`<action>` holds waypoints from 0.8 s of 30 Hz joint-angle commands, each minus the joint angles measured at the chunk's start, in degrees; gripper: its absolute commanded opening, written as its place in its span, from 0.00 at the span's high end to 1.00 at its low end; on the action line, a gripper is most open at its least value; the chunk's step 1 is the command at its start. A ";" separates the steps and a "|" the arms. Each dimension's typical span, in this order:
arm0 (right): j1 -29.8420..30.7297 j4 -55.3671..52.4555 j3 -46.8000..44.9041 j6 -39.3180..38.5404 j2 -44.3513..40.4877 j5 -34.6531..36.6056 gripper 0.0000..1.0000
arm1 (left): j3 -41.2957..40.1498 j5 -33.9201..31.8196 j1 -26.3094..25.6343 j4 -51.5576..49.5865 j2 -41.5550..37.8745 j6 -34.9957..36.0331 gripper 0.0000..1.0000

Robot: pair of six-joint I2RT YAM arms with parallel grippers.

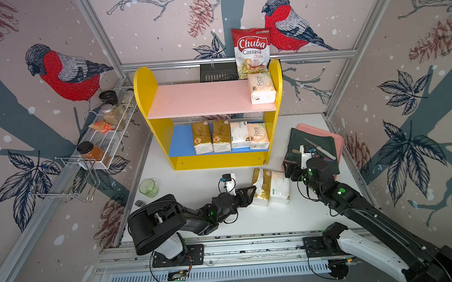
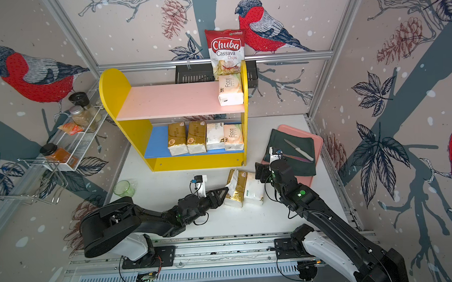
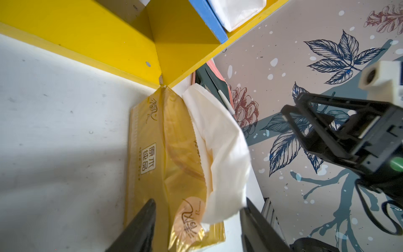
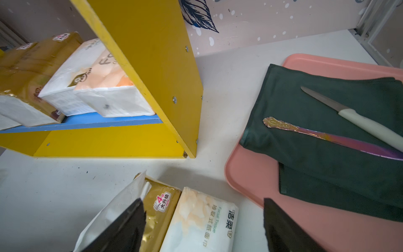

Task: Remove the tissue boxes from the shelf
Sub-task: Place the box of tissues at the center of the board, then adjust the box of tissues at the center of the board.

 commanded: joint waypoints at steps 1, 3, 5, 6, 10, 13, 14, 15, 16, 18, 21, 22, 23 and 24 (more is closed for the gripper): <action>-3.26 0.00 -0.66 2.55 1.24 -6.21 0.14 | 3.77 -4.61 -0.38 -13.25 -6.16 4.71 0.38; -5.89 0.38 -1.33 3.99 2.30 -9.15 0.14 | 9.08 -9.11 -1.62 -25.39 -11.18 9.21 0.37; -8.55 1.08 -2.25 6.19 3.77 -12.17 0.14 | 13.57 -12.66 -2.27 -34.40 -15.62 12.89 0.37; -9.45 1.51 -2.82 7.13 4.65 -13.59 0.14 | 14.86 -13.61 -2.28 -37.04 -17.38 14.10 0.37; -11.16 3.83 -4.54 9.29 9.89 -17.91 0.14 | 19.63 -17.58 -2.26 -46.16 -24.17 17.59 0.35; -12.04 6.45 -4.40 9.41 14.65 -22.09 0.14 | 23.34 -19.31 -2.28 -51.60 -27.41 19.90 0.34; -12.14 7.54 -4.25 9.40 16.30 -23.43 0.14 | 25.07 -19.86 -2.28 -53.53 -28.12 20.86 0.33; -12.14 8.35 -4.02 9.49 17.68 -24.46 0.14 | 26.83 -20.28 -2.28 -55.39 -28.49 21.65 0.32; -12.14 9.27 -3.63 9.41 19.05 -25.79 0.14 | 28.91 -20.81 -2.28 -57.56 -28.66 22.67 0.31; -12.09 10.58 -2.94 9.49 21.12 -28.09 0.14 | 33.14 -21.72 -2.28 -61.08 -28.83 24.66 0.27; -11.84 12.99 -2.34 9.84 22.93 -31.53 0.14 | 38.45 -22.70 -2.28 -63.49 -29.00 27.70 0.26; -11.61 13.63 -2.14 9.93 22.94 -32.28 0.14 | 39.79 -22.87 -2.28 -63.86 -29.03 28.74 0.25; -11.46 13.87 -1.75 10.02 24.77 -32.79 0.14 | 41.82 -23.22 -2.28 -64.18 -28.98 29.87 0.25; -11.28 14.11 -1.47 10.10 25.32 -33.11 0.14 | 43.21 -23.57 -2.28 -64.60 -28.71 30.70 0.24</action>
